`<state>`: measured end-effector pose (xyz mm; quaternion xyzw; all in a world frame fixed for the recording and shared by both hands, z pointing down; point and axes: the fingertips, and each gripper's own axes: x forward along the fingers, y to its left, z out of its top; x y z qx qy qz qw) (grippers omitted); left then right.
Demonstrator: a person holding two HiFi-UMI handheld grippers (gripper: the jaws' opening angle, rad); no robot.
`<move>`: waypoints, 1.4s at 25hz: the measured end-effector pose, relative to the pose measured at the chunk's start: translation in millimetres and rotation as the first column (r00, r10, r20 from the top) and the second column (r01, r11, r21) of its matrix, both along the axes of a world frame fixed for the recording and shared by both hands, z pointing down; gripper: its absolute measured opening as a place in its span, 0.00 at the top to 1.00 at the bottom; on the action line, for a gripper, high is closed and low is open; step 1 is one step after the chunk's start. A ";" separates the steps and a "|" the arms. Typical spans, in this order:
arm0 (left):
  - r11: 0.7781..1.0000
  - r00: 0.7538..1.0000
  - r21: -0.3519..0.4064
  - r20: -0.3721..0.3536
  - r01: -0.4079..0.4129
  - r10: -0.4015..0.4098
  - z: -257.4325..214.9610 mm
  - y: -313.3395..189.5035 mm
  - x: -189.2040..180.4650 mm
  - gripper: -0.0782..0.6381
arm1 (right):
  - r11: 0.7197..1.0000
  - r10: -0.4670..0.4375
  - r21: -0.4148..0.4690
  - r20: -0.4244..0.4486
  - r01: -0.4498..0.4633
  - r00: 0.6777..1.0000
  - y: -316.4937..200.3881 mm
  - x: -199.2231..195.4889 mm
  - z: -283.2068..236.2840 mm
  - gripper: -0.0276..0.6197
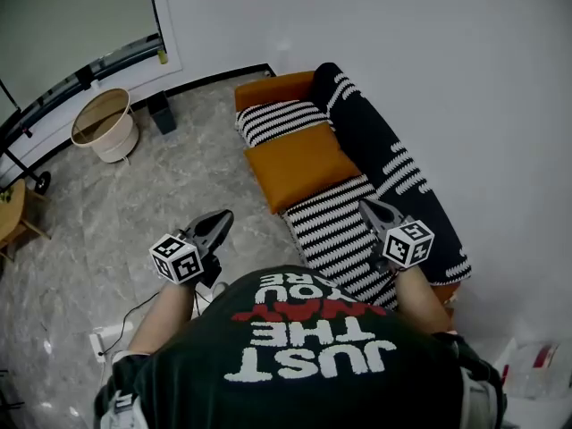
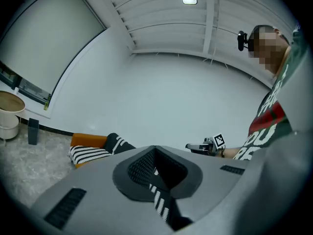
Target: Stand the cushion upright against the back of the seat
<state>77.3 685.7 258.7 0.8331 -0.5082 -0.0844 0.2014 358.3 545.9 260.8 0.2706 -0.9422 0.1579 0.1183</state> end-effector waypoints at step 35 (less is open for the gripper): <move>0.977 0.976 -0.084 -0.106 -0.198 0.189 76.3 -225.5 -142.9 0.88 | 0.978 0.184 -0.080 -0.111 -0.194 0.977 -169.9 -115.5 62.5 0.92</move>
